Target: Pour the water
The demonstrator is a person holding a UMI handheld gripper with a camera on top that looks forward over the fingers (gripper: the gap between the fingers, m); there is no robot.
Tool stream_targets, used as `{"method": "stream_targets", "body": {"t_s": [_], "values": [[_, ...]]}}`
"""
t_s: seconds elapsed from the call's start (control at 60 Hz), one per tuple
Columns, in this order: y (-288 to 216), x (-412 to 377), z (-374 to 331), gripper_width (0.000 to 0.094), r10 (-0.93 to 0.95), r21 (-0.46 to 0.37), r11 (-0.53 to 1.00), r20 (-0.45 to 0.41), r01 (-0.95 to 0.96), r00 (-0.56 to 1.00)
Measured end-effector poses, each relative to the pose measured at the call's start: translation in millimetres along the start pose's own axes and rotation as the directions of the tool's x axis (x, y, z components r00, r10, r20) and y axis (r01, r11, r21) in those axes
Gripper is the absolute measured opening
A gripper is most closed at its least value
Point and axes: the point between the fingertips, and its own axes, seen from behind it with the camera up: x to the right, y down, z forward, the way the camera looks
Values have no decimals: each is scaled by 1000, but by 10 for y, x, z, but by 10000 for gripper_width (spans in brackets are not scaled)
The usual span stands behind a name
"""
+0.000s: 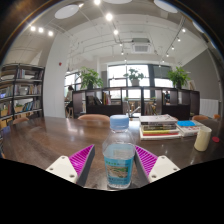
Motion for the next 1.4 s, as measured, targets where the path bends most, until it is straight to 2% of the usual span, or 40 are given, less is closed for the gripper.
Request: {"method": "stream_targets", "body": {"t_s": [0.133, 0.183, 0.233, 0.317, 0.4, 0.617, 0.767, 0.933, 1.083, 1.217, 1.4], "values": [[18, 75, 40, 603, 11, 3, 1000, -36, -11, 999], [7, 130, 43, 468, 17, 6, 1000, -52, -17, 998], [9, 110, 44, 443, 4, 4, 1000, -40, -4, 999], [2, 82, 55, 349, -23, 10, 1000, -33, 23, 999], [0, 10, 91, 281, -24, 11, 1000, 8, 24, 1000], [-115, 180, 86, 280, 96, 17, 995, 44, -97, 994], [-549, 777, 99, 281, 363, 77, 928, 41, -365, 931], [-1041, 1501, 70, 282, 686, 151, 705, 105, -693, 720], [-1366, 2167, 65, 279, 885, 199, 354, 245, -914, 396], [-1411, 2703, 89, 284, 935, 195, 12, 345, -981, 80], [-1255, 3182, 116, 304, 890, 172, -300, 406, -938, -210]]}}
